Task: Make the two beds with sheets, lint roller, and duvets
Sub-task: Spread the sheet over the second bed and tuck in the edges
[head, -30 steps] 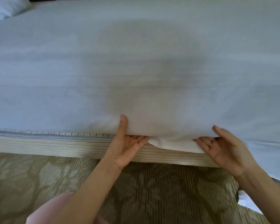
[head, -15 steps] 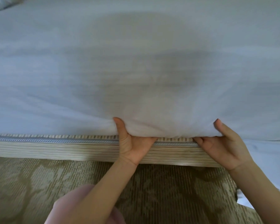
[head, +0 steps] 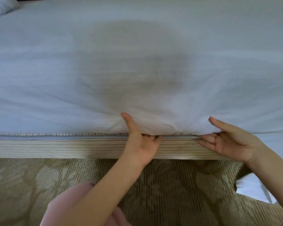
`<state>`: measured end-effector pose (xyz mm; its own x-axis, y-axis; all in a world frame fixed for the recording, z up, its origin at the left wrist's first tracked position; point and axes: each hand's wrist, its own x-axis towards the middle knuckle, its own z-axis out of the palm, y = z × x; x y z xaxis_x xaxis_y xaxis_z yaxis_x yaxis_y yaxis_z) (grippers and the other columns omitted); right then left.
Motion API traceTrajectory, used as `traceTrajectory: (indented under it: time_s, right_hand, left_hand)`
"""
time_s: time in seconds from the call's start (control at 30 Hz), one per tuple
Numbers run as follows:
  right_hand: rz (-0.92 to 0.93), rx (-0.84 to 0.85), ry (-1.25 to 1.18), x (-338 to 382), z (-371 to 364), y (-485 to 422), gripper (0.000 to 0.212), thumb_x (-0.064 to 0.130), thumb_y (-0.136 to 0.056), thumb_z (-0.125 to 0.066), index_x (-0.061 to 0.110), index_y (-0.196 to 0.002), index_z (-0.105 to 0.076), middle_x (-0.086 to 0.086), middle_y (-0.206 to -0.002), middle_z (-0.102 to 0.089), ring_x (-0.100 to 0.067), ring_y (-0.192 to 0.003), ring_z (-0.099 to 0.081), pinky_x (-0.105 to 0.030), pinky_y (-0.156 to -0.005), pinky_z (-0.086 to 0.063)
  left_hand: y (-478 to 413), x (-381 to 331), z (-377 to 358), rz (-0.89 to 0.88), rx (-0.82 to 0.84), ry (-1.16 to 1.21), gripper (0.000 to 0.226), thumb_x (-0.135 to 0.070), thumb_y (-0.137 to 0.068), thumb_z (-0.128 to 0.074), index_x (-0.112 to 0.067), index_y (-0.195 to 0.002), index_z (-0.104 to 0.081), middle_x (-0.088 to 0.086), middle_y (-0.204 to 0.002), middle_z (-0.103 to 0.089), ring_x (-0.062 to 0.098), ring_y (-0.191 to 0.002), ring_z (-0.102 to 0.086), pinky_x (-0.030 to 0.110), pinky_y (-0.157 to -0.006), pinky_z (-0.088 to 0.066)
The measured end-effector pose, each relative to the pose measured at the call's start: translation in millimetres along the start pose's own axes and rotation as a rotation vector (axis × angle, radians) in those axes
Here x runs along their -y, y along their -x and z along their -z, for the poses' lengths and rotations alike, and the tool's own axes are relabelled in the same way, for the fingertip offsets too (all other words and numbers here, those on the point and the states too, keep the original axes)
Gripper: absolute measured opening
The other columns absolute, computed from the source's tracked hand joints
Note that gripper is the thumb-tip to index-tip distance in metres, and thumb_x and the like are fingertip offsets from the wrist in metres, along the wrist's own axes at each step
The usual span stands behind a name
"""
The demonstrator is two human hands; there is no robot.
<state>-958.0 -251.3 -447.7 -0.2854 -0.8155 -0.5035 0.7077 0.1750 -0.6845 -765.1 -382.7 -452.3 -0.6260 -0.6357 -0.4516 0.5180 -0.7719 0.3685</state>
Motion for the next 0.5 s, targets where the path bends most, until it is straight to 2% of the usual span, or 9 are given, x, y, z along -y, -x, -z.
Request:
traceTrajectory:
  time_s: [0.07,0.13,0.17,0.23,0.3,0.37,0.5]
  right_hand:
    - [-0.056,-0.031,0.109,1.8,3.0,12.5,0.099,0.021,-0.022,-0.097,0.015,-0.115,-0.065,-0.013,-0.118,-0.066,-0.023,-0.103,-0.067,-0.044,-0.085,-0.053]
    - [-0.069,-0.1,0.219,4.3,1.4,25.9,0.068,0.023,-0.03,-0.095,0.017,-0.093,-0.071,-0.016,-0.112,-0.069,-0.025,-0.099,-0.068,-0.042,-0.088,-0.054]
    - [-0.062,-0.148,0.292,6.7,-0.2,31.8,0.049,0.024,-0.041,-0.09,0.017,-0.086,-0.071,-0.015,-0.108,-0.07,-0.023,-0.094,-0.07,-0.039,-0.087,-0.052]
    - [-0.043,-0.235,0.43,13.3,-4.0,39.8,0.024,0.025,-0.065,-0.069,0.015,-0.086,-0.067,-0.009,-0.1,-0.073,-0.015,-0.081,-0.072,-0.031,-0.082,-0.045]
    - [-0.046,-0.298,0.51,19.1,-5.6,43.3,0.015,0.023,-0.077,-0.06,0.015,-0.088,-0.066,-0.004,-0.092,-0.074,-0.013,-0.075,-0.072,-0.029,-0.079,-0.044]
    - [-0.04,-0.383,0.579,22.5,0.0,45.2,0.012,0.019,-0.087,-0.057,0.013,-0.094,-0.065,-0.006,-0.091,-0.073,-0.017,-0.079,-0.069,-0.029,-0.075,-0.044]
    - [-0.155,-0.6,0.814,27.9,21.4,55.8,0.02,0.027,-0.092,-0.058,0.012,-0.104,-0.058,-0.009,-0.096,-0.071,-0.022,-0.079,-0.066,-0.029,-0.068,-0.045]
  left_hand:
    - [13.4,5.6,1.6,0.022,-0.074,-0.004,0.078,-0.067,-0.075,-0.056,-0.016,-0.134,-0.05,0.01,-0.126,-0.061,0.026,-0.12,-0.054,0.045,-0.111,-0.032]
    - [26.1,16.4,-1.1,0.12,-0.085,-0.069,0.064,-0.051,-0.084,-0.058,-0.012,-0.135,-0.048,0.008,-0.131,-0.058,0.022,-0.123,-0.052,0.042,-0.113,-0.026]
    - [30.6,23.8,-4.5,0.216,-0.064,-0.118,0.056,-0.041,-0.087,-0.059,-0.009,-0.133,-0.05,0.008,-0.131,-0.058,0.022,-0.12,-0.054,0.04,-0.113,-0.026]
    - [35.6,38.3,-17.1,0.453,0.036,-0.203,0.043,-0.027,-0.089,-0.057,-0.004,-0.125,-0.054,0.009,-0.128,-0.061,0.026,-0.108,-0.06,0.04,-0.109,-0.03]
    - [32.3,47.6,-26.2,0.544,0.101,-0.29,0.029,-0.022,-0.092,-0.053,-0.008,-0.117,-0.056,0.005,-0.124,-0.062,0.027,-0.102,-0.061,0.039,-0.104,-0.033]
    - [20.0,52.7,-35.0,0.514,0.096,-0.331,0.02,-0.021,-0.095,-0.049,-0.01,-0.11,-0.057,0.003,-0.115,-0.064,0.021,-0.104,-0.058,0.034,-0.101,-0.033]
    - [-1.5,65.7,-43.4,0.53,0.099,-0.291,0.024,-0.024,-0.098,-0.045,-0.002,-0.105,-0.053,0.007,-0.1,-0.063,0.017,-0.089,-0.06,0.031,-0.094,-0.037]
